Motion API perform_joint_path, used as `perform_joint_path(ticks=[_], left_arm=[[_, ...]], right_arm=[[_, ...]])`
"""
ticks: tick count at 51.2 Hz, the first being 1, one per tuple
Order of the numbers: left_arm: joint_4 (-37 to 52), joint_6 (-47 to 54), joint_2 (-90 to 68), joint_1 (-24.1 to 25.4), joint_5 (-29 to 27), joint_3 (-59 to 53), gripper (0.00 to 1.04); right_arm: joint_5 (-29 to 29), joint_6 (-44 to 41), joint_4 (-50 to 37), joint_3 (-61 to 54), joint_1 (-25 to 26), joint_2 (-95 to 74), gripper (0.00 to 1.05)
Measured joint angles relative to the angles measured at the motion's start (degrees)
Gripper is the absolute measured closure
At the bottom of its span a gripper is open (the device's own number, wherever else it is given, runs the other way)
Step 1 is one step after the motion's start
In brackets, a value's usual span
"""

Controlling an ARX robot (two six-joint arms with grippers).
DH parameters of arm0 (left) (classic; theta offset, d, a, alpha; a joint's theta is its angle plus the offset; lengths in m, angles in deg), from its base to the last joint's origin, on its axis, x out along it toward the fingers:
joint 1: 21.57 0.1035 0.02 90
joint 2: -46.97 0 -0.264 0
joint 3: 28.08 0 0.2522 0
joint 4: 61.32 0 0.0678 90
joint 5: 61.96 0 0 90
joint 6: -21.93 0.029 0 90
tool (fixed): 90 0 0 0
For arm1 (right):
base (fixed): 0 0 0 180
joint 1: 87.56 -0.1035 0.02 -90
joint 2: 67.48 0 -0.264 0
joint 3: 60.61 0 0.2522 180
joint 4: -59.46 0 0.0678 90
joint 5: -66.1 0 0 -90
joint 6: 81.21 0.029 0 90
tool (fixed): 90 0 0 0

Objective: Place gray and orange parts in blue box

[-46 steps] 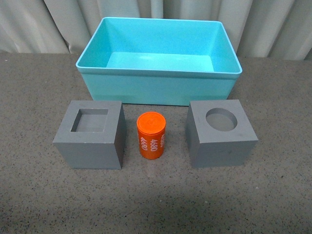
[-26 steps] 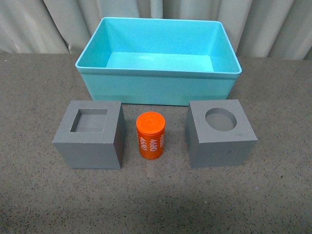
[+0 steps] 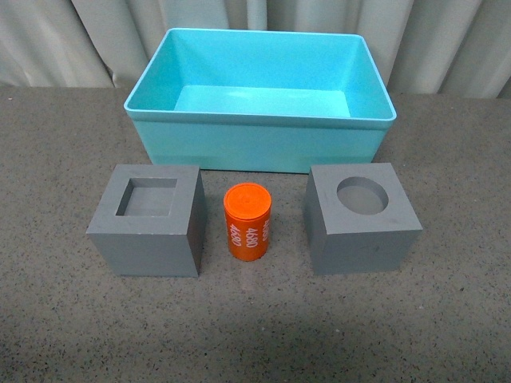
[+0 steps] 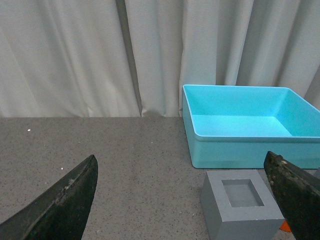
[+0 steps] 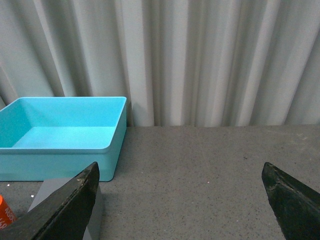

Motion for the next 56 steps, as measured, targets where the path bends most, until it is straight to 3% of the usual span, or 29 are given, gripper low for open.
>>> perform_joint_path(ticks=[6,10,17,26,53,56], left_arm=[[0.00,0.00,0.00,0.00,-0.07,0.00,0.07],[0.00,0.00,0.00,0.00,0.02,0.00,0.07],[0.00,0.00,0.00,0.00,0.00,0.00,0.07],[0.00,0.00,0.00,0.00,0.02,0.00,0.07],[0.00,0.00,0.00,0.00,0.02,0.00,0.07],[0.00,0.00,0.00,0.00,0.02,0.00,0.07]], right_arm=[[-10.88,-11.89,-3.48,0.07,-5.92,-6.40,0.10],[-10.14,-16.44,-13.40,1.25,-9.29,-21.44,0.10],[-7.85,-13.77,-26.21,9.44,-10.49,-50.21,0.10],[-4.76,-7.30,-21.64,21.03,-12.57,-75.93,0.10],[-3.74,4.42,-17.86,35.28,-17.86,-99.08,0.10],[-3.78,5.33,-17.55,36.79,-18.14,-100.83,0.19]])
